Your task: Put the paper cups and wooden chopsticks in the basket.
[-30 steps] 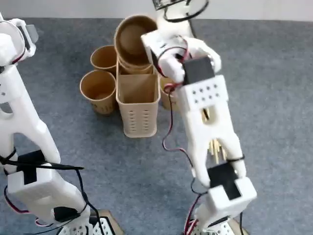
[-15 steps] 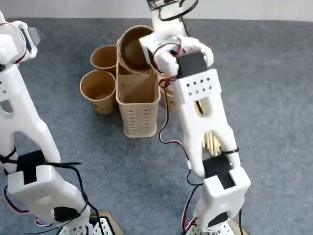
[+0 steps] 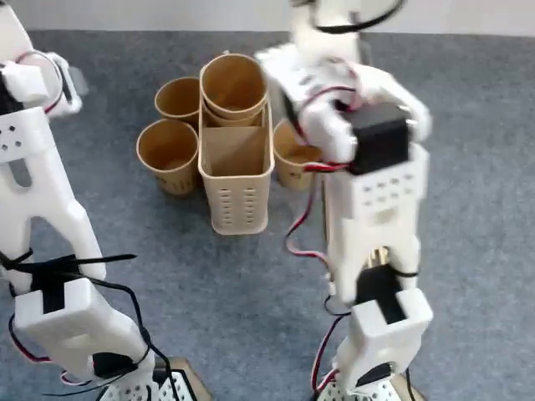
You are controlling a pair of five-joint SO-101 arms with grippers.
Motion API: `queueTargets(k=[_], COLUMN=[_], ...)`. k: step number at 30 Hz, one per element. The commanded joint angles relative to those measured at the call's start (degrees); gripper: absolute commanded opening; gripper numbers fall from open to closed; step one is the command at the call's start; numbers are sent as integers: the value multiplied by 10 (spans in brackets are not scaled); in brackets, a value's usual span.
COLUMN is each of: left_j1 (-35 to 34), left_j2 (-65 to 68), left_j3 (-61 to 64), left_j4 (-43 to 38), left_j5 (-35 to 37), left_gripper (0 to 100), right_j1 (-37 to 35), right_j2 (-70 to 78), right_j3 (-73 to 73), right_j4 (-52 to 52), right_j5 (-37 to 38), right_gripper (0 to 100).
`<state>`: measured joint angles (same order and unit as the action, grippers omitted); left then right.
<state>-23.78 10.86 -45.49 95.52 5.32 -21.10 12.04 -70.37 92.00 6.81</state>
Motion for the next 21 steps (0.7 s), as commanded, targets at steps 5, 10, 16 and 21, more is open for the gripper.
queueTargets(k=[5,10,16,21], left_j1=[29,27,9,7], left_j2=[-22,-22,-22,-22], left_j3=[75,132,139,145], left_j4=[62,62,62,62], left_j5=[-58,-94,-114,-125], left_gripper=[227,227,227,228], right_j1=[111,109,109,108], right_j2=[67,147,225,255], right_j3=[77,102,102,102], right_j4=[73,56,45,22], right_j5=[-15,-14,-14,-18], right_gripper=[293,293,293,293])
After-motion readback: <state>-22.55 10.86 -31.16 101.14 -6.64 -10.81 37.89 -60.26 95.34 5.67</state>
